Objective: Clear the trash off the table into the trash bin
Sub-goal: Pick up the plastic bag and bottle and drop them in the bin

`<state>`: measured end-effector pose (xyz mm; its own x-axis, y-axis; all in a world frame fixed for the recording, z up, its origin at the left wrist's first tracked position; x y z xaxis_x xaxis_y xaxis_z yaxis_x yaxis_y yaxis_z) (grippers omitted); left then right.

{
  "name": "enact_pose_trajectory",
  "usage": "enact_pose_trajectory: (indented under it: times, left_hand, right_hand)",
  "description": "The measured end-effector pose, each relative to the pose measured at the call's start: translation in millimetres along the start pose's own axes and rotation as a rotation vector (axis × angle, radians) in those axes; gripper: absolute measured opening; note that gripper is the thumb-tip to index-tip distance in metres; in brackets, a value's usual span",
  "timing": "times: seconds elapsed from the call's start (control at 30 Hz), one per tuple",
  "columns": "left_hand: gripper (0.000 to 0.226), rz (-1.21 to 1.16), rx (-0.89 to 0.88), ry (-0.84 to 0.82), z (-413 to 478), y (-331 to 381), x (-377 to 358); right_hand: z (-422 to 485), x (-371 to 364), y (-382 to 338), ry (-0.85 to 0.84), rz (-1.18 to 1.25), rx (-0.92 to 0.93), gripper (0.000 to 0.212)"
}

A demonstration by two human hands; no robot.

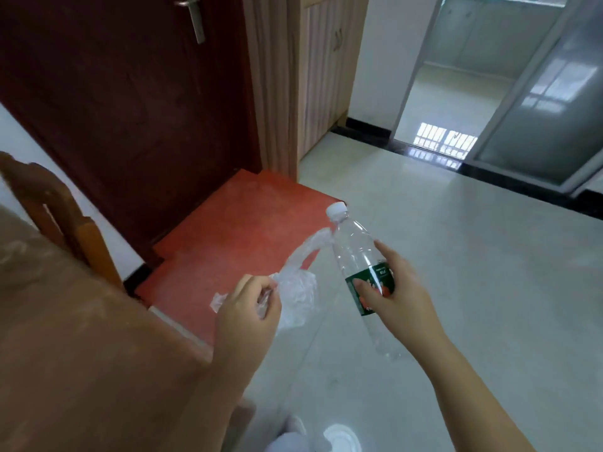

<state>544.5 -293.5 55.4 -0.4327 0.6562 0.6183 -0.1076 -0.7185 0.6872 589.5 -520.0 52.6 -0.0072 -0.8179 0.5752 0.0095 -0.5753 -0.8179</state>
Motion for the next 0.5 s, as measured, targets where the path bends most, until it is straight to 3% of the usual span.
enact_pose_trajectory:
  times: [0.3, 0.37, 0.5]
  left_hand:
    - [0.008, 0.115, 0.162, 0.039, 88, -57, -45]
    - [0.014, 0.14, 0.184, 0.036, 109, -63, -57]
    - [0.002, 0.155, 0.247, 0.102, 174, -69, -75]
  right_hand:
    - [139, -43, 7, -0.19, 0.04, 0.024, 0.059]
    - [177, -46, 2, -0.227, 0.031, 0.054, 0.058]
    - [262, -51, -15, -0.287, 0.009, 0.155, 0.058]
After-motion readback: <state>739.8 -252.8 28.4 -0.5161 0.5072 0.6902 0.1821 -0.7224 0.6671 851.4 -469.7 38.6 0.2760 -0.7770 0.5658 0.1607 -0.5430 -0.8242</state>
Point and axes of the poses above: each hand's wrist, its own z-axis towards the middle knuckle, its own x-axis out of the back of the hand, y = z × x, the point moved 7 cm from there along z, towards the middle knuckle, and after that the axes turned 1 degree about -y, right-handed, at the moved point
